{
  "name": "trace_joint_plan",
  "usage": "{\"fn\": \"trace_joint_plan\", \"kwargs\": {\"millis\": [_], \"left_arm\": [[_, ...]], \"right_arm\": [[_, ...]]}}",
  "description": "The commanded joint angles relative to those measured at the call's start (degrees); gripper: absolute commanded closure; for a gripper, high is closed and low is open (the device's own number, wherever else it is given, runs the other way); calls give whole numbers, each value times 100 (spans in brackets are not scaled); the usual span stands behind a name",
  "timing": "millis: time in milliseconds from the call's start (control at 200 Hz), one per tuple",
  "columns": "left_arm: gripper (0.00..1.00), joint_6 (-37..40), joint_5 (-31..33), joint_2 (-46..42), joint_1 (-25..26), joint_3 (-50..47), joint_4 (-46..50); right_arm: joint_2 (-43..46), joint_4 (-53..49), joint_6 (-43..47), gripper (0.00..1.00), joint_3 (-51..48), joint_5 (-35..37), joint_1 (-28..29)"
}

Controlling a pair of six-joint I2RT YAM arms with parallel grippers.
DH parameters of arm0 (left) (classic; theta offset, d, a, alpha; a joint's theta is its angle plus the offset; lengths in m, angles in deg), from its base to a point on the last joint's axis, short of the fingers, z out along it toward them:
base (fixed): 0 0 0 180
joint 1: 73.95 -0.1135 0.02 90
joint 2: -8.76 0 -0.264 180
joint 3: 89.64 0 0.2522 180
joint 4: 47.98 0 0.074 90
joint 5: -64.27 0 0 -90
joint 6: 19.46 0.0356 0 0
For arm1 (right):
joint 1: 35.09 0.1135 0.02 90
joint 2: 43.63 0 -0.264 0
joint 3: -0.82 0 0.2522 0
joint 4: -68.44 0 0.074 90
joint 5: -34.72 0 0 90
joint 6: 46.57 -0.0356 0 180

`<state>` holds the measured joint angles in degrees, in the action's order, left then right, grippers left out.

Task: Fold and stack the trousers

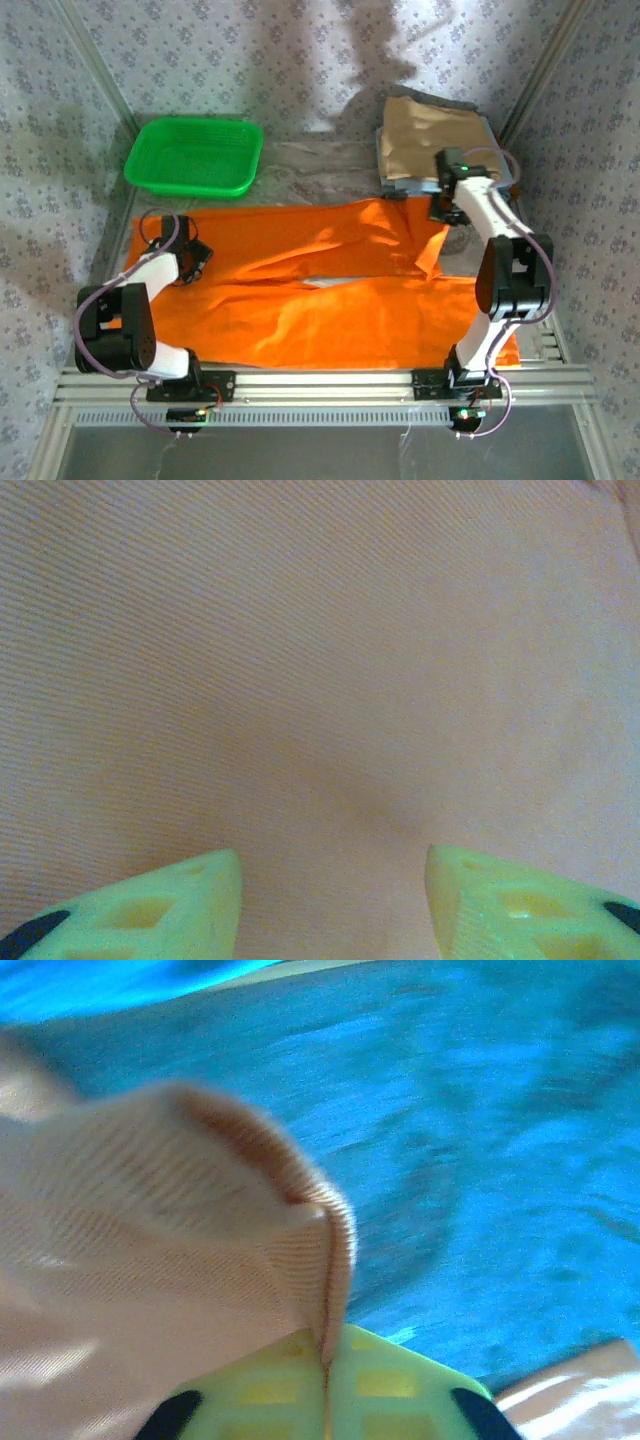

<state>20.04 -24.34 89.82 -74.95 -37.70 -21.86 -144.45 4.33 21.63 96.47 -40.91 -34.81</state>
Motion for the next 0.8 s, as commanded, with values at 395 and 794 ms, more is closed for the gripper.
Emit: {"fn": "trace_joint_plan", "kwargs": {"millis": [395,794], "left_arm": [[24,455,-345,282,744,1081,509],[28,169,-3,1828,616,1435,-212]], "right_arm": [[82,-16,-553,37,-47,440,-30],[-841,867,-966,80,-685,-958,-781]]}}
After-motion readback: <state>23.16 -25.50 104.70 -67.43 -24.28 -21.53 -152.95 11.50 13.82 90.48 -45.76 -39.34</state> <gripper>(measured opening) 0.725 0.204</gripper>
